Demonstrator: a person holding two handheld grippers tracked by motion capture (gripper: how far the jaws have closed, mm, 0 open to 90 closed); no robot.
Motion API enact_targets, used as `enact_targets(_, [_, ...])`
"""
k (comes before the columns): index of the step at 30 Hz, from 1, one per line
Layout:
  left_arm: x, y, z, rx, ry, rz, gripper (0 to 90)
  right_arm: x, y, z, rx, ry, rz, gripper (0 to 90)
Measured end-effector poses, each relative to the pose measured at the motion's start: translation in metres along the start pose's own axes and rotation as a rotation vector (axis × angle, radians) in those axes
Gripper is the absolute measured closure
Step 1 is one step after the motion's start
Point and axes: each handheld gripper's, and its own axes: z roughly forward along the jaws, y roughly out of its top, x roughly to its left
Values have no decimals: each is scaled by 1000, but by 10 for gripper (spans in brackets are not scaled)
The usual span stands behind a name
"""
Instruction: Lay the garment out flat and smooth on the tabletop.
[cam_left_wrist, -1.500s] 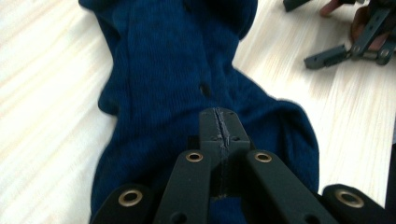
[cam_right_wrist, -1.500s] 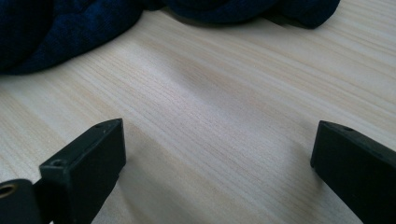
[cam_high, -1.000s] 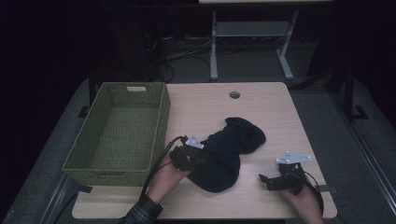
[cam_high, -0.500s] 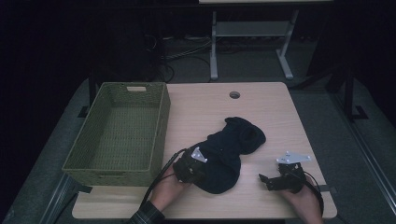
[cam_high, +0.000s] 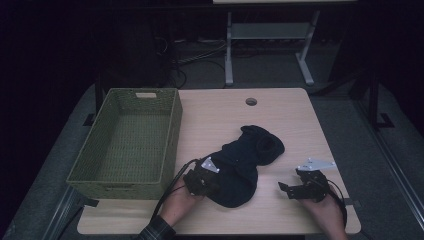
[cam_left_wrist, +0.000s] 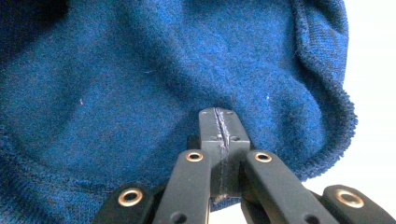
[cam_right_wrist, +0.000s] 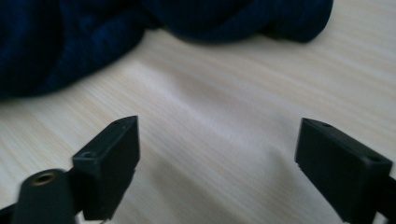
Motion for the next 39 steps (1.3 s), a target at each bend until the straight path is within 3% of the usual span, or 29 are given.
enact_targets(7, [3, -1, 0, -9, -22, -20, 899, -7, 21, -16, -46, 29, 27, 245])
enact_targets(11, [2, 0, 0, -1, -13, -10, 900, -12, 37, -20, -53, 45, 36, 339])
enact_targets(17, [3, 0, 0, -7, -17, -18, 900, -15, 61, -18, -65, 57, 9, 430])
enact_targets(25, [3, 0, 1, -10, -15, -15, 900, -15, 96, -20, -107, 51, -17, 468])
enact_targets(30, [3, 0, 1, -11, -16, -18, 900, -18, 114, -11, -94, 51, -33, 528])
enact_targets(34, [3, 0, 1, -7, -22, -19, 900, -21, 122, 5, -53, 53, -44, 579])
enact_targets(39, [4, 0, 0, -8, -22, -18, 900, -24, 124, 23, -15, 48, -60, 739])
